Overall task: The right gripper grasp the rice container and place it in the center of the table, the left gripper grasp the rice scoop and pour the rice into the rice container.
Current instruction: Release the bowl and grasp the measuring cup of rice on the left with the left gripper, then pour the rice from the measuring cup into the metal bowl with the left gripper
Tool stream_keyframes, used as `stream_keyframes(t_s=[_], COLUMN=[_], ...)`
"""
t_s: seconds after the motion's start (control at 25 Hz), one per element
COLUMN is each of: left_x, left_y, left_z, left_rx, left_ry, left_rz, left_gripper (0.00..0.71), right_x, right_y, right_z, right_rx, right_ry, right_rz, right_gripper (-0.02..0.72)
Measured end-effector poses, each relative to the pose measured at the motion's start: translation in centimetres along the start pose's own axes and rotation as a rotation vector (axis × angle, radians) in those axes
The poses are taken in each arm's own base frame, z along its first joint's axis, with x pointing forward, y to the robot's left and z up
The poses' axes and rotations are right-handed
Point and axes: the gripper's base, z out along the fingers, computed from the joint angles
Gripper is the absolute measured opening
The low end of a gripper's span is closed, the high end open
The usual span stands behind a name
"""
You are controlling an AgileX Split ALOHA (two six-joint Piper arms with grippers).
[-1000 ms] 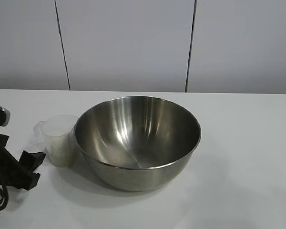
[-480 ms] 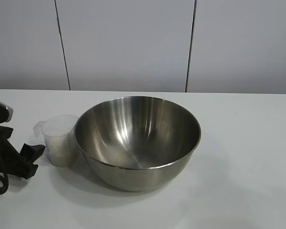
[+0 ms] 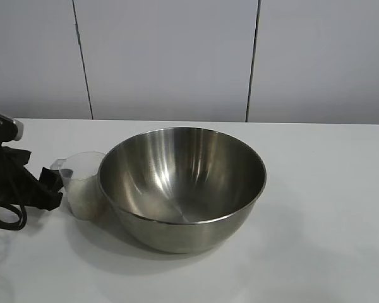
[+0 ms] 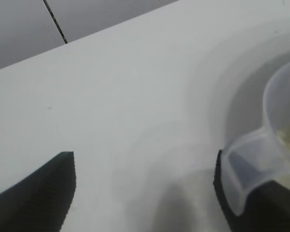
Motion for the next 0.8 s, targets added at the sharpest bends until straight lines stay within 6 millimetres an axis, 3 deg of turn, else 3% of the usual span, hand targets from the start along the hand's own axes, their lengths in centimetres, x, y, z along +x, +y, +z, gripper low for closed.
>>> stream_keyframes(t_s=[0.04, 0.2, 0.28, 0.52, 0.64, 0.8], left_x=[-0.1, -0.2, -0.3, -2.0, -4.9, -10.6], left_y=[0.0, -0.2, -0.5, -0.8, -0.1, 1.3], left_z=[0.1, 0.0, 0.0, -0.4, -0.9, -1.2], left_rx=[0.002, 0.030, 0.058, 0.133, 0.114, 0.097], left_ry=[-0.004, -0.015, -0.023, -0.083, -0.168, -0.238], left_rz=[-0.006, -0.004, 0.008, 0.063, 0.090, 0.192], left_gripper=[0.456, 0.164, 0.064, 0.008, 0.006, 0.003], right_x=[0.0, 0.0, 0.0, 0.0, 0.0, 0.0], right_y=[0.0, 0.0, 0.0, 0.0, 0.0, 0.0], right_z=[0.0, 0.0, 0.0, 0.0, 0.0, 0.0], right_rx=[0.000, 0.000, 0.000, 0.000, 0.000, 0.000], right_ry=[0.000, 0.000, 0.000, 0.000, 0.000, 0.000], right_rz=[0.000, 0.000, 0.000, 0.000, 0.000, 0.000], right_gripper=[0.639, 0.639, 0.639, 0.639, 0.639, 0.639])
